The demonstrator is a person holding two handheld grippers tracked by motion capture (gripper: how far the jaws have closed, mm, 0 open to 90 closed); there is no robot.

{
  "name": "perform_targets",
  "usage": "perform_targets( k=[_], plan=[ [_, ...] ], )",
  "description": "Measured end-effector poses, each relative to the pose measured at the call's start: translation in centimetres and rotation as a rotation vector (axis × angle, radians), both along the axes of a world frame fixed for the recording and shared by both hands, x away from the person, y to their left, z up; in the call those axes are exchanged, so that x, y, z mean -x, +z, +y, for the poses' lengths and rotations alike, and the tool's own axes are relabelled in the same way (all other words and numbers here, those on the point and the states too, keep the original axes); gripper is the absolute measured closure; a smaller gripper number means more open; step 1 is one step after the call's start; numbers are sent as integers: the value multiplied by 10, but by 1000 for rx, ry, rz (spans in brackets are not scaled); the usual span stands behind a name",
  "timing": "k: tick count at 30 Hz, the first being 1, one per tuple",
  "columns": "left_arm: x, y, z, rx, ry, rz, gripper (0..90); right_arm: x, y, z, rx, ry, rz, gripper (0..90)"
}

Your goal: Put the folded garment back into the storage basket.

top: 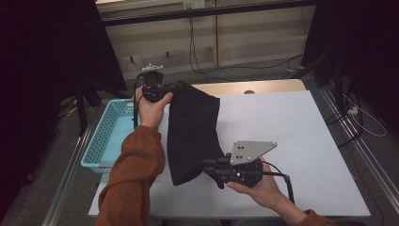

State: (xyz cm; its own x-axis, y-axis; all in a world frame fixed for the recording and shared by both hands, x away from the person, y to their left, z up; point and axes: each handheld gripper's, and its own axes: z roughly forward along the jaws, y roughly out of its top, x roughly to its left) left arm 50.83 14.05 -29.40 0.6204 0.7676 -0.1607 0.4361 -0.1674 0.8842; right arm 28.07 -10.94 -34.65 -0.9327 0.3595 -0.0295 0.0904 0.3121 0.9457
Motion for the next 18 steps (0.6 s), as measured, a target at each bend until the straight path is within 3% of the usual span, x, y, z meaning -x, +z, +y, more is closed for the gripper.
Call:
perform_targets(
  k=[18],
  plan=[
    [-2,14,37,1,33,-14,819,-22,0,34,-17,54,15,816]
  ],
)
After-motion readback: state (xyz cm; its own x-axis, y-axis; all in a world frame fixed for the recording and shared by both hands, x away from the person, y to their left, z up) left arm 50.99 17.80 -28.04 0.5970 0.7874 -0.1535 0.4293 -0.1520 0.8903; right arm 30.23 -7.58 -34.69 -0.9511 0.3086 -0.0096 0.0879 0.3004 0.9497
